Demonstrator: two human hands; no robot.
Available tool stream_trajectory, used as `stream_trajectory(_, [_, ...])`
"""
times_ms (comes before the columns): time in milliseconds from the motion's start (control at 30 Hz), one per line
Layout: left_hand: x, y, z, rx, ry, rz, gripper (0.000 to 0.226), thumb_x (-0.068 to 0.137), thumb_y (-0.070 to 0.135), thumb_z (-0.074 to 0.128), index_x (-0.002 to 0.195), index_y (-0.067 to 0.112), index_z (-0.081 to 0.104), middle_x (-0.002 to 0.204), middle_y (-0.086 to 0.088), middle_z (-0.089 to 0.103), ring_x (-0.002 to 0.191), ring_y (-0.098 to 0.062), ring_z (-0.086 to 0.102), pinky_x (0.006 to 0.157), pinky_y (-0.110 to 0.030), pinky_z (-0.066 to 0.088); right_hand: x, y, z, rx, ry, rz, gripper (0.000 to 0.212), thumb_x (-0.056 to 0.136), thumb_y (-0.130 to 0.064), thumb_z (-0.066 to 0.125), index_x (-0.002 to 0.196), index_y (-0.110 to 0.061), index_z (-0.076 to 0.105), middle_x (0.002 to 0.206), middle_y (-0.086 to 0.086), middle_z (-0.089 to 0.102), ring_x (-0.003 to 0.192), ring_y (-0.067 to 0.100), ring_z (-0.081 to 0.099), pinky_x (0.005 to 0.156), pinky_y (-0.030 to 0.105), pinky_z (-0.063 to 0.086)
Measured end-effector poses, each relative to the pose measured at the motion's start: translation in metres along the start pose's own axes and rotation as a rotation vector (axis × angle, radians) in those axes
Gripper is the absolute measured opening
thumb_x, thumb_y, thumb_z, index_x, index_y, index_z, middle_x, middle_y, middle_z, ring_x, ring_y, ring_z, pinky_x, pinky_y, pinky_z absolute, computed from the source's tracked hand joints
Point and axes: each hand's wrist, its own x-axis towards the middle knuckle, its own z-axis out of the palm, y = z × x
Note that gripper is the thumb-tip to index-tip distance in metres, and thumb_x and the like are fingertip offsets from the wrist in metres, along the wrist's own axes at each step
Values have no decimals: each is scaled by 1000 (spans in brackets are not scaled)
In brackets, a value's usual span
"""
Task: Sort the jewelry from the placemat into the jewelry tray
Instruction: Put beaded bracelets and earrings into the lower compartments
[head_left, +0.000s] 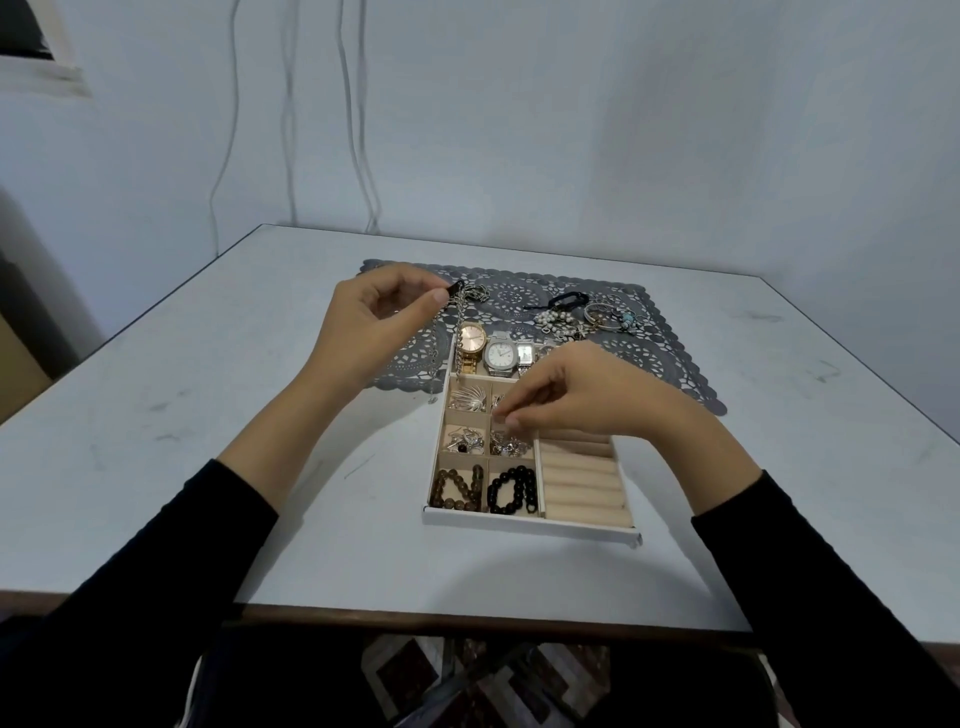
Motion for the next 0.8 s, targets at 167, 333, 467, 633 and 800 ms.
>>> stream_trajectory(167, [-1, 0, 1, 8, -6, 0, 9, 88, 14, 70, 89, 23, 72, 77, 7, 68, 68, 0, 58, 64, -12, 45, -4, 13, 1, 182, 322, -23, 17, 89, -17, 65, 104, -13, 72, 81, -7, 70, 60, -8, 58, 55, 7, 43])
stream_trajectory(333, [-1, -1, 2, 12, -25, 11, 9, 88, 16, 71, 90, 25, 72, 82, 4, 70, 78, -9, 63, 76, -21, 52, -7, 39, 3, 285, 684, 97, 19, 94, -17, 57, 109, -17, 68, 90, 1, 69, 63, 0, 61, 58, 18, 54])
stream_trajectory(467, [-2, 1, 5, 4, -45, 22, 9, 88, 15, 71, 91, 23, 72, 78, 11, 70, 75, -5, 62, 74, -17, 50, -12, 63, 4, 46, 797, 195, 30, 96, -17, 52, 124, -14, 62, 117, -1, 65, 102, 7, 60, 89, 24, 49])
stream_trajectory(633, [-4, 1, 8, -1, -68, 25, 10, 88, 16, 71, 90, 25, 73, 80, 11, 70, 77, -6, 62, 74, -19, 50, -14, 96, 6, -181, 648, 351, 39, 98, -21, 47, 134, -7, 52, 135, 9, 55, 124, 23, 49, 98, 23, 33])
stream_trajectory(800, [-7, 6, 14, -5, -83, 30, 12, 87, 14, 71, 90, 25, 73, 82, 9, 71, 80, -10, 64, 77, -20, 51, -11, 114, 11, -316, 539, 339, 30, 99, -19, 45, 118, -1, 58, 114, 13, 61, 108, 28, 53, 81, 26, 32])
